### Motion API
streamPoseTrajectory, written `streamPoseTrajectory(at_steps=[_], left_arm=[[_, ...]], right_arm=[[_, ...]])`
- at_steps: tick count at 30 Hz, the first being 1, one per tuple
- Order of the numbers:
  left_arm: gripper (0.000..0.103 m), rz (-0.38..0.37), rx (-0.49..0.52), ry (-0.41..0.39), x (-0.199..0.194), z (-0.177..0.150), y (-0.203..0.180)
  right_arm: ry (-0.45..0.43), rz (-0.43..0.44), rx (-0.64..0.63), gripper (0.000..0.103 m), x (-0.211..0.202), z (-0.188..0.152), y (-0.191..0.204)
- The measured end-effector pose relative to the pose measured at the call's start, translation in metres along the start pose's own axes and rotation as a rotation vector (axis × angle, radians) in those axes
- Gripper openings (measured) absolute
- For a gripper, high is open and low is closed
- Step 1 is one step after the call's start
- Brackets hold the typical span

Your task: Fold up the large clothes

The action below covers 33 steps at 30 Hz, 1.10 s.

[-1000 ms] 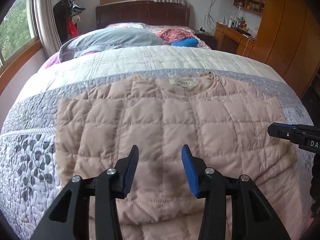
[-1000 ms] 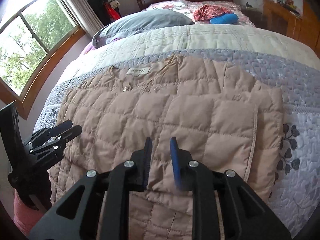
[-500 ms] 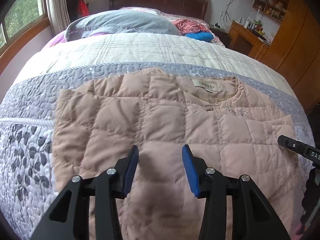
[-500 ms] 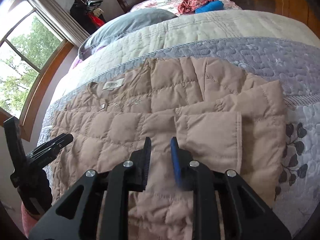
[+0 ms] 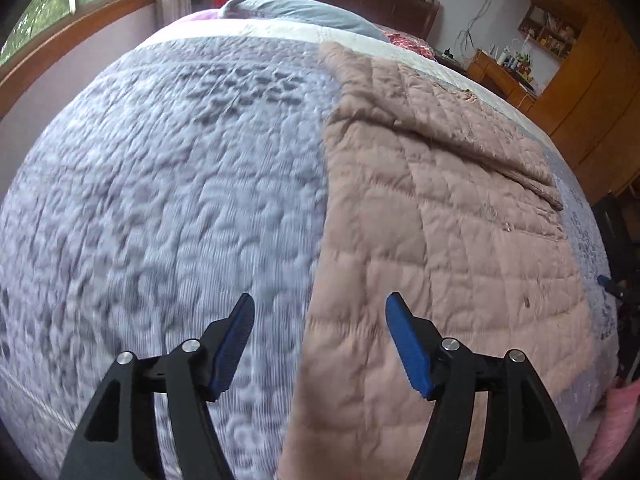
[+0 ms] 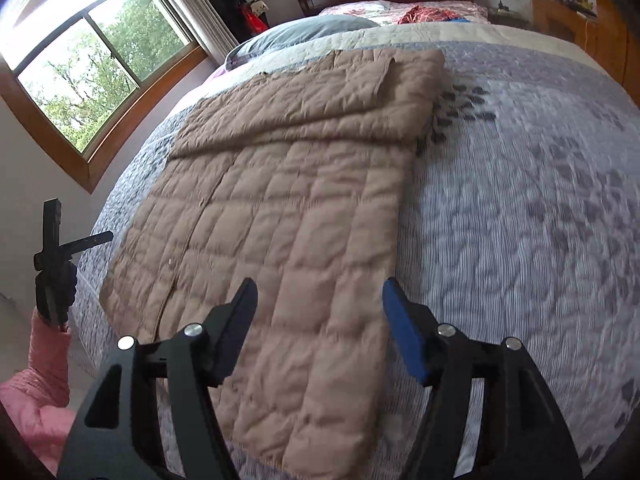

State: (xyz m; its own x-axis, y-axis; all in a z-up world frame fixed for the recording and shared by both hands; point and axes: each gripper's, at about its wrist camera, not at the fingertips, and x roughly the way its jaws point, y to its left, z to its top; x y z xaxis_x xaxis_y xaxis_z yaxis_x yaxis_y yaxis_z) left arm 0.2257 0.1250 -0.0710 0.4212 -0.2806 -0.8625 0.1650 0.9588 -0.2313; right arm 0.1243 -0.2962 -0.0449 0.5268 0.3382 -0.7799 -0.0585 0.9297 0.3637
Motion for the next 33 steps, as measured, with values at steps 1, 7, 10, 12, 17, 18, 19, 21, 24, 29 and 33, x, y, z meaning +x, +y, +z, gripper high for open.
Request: streamPoseTrajectory(at_steps=[1, 7, 10, 12, 17, 18, 19, 21, 24, 29, 33], left_arm=[[0.069, -0.027, -0.030, 0.001, -0.004, -0.014, 0.008], [0.071, -0.127, -0.100, -0.010, -0.010, -0.078, 0.015], [0.072, -0.143, -0.092, -0.010, -0.007, -0.085, 0.009], [0.073, -0.125, -0.075, -0.014, -0.003, -0.086, 0.003], [0.041, -0.067, -0.069, -0.020, 0.003, -0.085, -0.003], [0.025, -0.086, -0.074, -0.018, 0.003, -0.086, -0.002], [0.019, -0.135, -0.088, -0.011, 0.003, -0.087, -0.001], [0.016, -0.147, -0.102, -0.029, -0.002, -0.089, 0.001], [0.014, -0.166, -0.101, -0.065, -0.020, -0.095, 0.000], [0.014, -0.170, -0.026, -0.104, -0.059, -0.122, -0.009], [0.015, -0.169, 0.016, -0.100, -0.073, -0.148, -0.015]], right_arm=[[0.002, -0.003, 0.003, 0.068, -0.005, -0.016, 0.002], [0.021, 0.014, 0.068, 0.069, -0.010, -0.077, -0.008], [0.023, 0.035, 0.100, 0.068, -0.003, -0.092, -0.014], [0.023, 0.063, 0.108, 0.056, 0.001, -0.096, -0.015], [0.028, 0.096, 0.119, 0.016, 0.012, -0.102, -0.011], [0.020, 0.101, 0.114, 0.013, 0.009, -0.102, -0.008], [0.010, 0.100, 0.109, 0.012, 0.006, -0.101, -0.007], [-0.013, 0.110, 0.100, 0.010, -0.002, -0.101, -0.003], [-0.039, 0.132, 0.080, 0.009, -0.016, -0.103, 0.004], [-0.076, 0.148, 0.009, 0.009, -0.039, -0.118, 0.012], [-0.062, 0.108, -0.004, 0.009, -0.041, -0.140, 0.010]])
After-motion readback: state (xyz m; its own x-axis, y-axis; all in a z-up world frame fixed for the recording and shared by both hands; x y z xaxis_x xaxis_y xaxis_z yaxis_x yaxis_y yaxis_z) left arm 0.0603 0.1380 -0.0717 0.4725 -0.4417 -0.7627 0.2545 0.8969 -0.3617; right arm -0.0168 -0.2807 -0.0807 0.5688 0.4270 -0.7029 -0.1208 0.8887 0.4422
